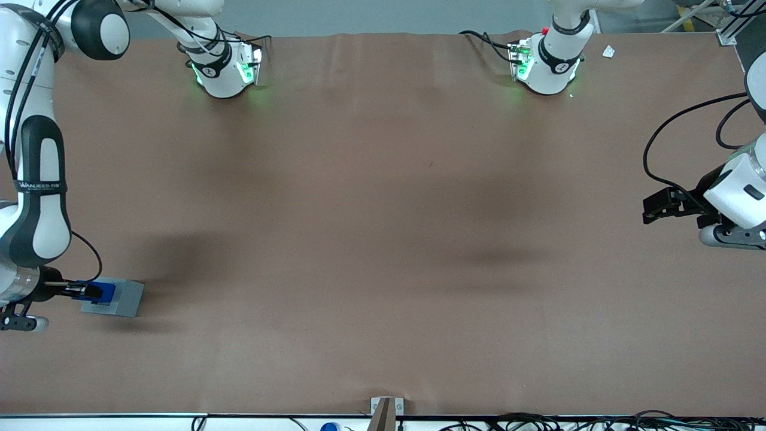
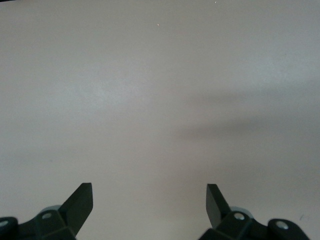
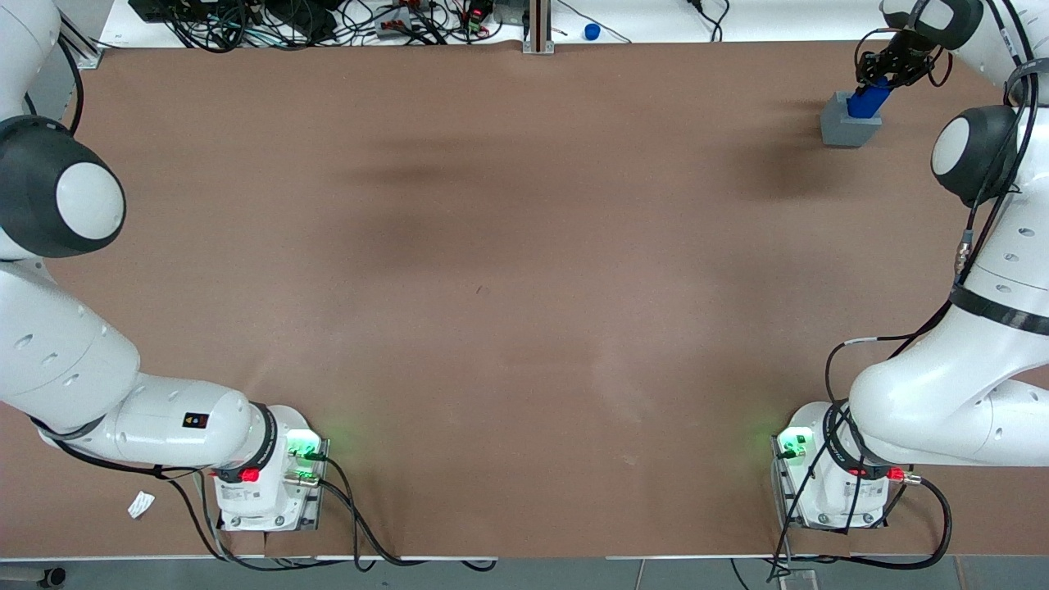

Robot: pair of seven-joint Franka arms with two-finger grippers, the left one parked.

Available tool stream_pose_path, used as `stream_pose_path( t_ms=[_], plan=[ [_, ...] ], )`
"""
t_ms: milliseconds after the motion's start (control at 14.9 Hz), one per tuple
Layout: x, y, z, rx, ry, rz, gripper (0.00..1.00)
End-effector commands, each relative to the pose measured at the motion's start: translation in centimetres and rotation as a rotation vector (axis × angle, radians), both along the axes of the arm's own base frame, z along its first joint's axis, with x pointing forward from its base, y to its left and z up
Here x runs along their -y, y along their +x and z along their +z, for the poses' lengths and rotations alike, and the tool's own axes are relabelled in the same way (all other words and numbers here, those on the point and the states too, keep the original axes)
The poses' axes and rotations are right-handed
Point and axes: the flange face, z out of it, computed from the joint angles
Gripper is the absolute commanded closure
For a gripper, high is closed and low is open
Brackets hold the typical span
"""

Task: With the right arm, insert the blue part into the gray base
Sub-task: 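Lower and press the blue block into the gray base opening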

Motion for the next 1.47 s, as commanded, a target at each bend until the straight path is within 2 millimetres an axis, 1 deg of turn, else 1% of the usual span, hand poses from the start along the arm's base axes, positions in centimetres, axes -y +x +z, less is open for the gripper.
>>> stream_pose_path(
  t_ms=[0,335,469,669,1004,1205,1406],
  plan=[
    [-0.1,0.1,0.1,0.003,-0.003,-0.004,1.0],
    [0.3,-0.1,-0.5,-0.008,0.0,-0.006,1.0],
    [0.3,-0.1,-1.0,-0.01,0.003,-0.008,1.0],
    [0.1,-0.2,-2.4,-0.027,0.009,-0.012,1.0],
    [0.3,-0.1,-3.6,-0.02,0.006,-0.012,1.0],
    [0.3,-0.1,-3.6,-0.018,0.006,-0.017,1.0],
    [0.1,0.1,-2.7,-0.012,0.007,-0.011,1.0]
  ],
)
